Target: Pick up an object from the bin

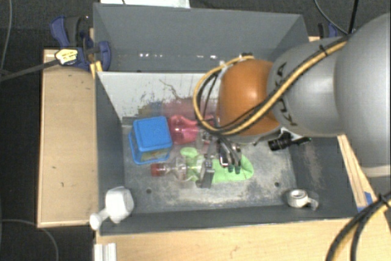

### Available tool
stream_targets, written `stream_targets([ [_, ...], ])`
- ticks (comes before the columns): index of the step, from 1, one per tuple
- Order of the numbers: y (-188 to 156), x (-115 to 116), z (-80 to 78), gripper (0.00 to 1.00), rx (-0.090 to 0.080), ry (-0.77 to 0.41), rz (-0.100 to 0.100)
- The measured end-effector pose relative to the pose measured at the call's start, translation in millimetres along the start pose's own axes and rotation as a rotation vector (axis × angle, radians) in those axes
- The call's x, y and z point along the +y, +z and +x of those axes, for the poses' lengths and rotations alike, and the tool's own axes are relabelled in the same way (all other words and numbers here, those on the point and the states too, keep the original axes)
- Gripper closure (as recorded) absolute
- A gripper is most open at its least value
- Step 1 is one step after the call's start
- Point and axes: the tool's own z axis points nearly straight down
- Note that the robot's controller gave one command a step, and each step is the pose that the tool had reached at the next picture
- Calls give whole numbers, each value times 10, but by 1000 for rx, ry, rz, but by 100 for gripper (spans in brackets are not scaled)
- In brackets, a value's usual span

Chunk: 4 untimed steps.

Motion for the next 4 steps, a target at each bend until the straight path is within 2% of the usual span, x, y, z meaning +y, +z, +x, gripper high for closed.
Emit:
stream_targets([
  [1, 329, -195, 23, 0, 14, -64, -1],
  [2, 327, 213, -44, 100, 7, 230, 3],
  [4, 303, 210, -42, 100, 6, 231, 2],
])
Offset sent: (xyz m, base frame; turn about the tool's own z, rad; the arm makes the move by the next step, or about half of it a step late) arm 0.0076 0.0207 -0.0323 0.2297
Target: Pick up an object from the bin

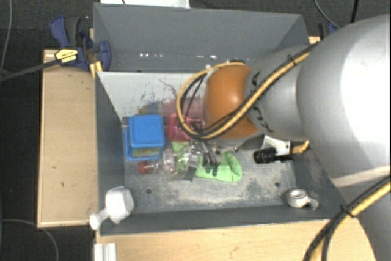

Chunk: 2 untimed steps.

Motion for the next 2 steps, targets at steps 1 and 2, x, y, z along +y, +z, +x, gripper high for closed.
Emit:
stream_targets([
  [1, -100, -7, 7, 100, 0, 0, 1],
  [2, -289, -8, 6, 100, -1, 1, 0],
])
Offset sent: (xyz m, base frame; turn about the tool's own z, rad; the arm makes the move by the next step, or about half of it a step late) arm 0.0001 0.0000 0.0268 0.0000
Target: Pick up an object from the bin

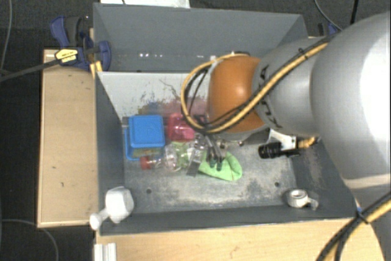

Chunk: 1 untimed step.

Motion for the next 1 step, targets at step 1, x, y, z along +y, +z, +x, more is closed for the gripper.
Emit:
stream_targets([
  [1, -149, 8, -16, 100, -6, 0, -4],
])
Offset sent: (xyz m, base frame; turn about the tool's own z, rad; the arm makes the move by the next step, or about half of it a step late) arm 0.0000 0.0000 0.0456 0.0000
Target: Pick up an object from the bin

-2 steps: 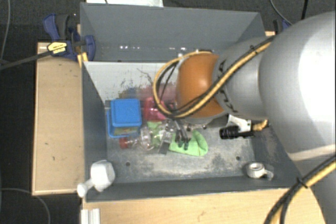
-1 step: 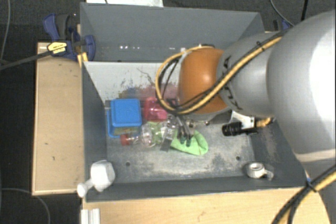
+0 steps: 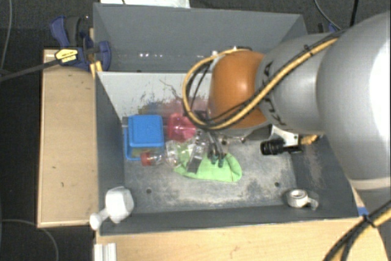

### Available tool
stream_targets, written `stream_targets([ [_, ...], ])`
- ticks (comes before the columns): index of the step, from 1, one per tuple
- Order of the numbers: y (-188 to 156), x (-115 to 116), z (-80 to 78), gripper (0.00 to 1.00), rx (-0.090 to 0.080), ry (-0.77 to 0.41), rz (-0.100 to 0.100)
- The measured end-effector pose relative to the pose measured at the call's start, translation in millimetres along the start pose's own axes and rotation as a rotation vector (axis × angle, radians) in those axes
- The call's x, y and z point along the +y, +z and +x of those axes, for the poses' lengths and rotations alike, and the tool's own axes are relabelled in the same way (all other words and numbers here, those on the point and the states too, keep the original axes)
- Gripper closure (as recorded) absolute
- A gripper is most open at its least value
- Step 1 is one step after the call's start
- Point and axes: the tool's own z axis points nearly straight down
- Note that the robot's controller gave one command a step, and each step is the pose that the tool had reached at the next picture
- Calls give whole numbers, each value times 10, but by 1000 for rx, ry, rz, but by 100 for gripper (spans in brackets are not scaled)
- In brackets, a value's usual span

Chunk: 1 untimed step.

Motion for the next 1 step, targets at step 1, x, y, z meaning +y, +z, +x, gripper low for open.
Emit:
stream_targets([
  [1, -96, -2, 1, 100, 0, 0, 0],
])
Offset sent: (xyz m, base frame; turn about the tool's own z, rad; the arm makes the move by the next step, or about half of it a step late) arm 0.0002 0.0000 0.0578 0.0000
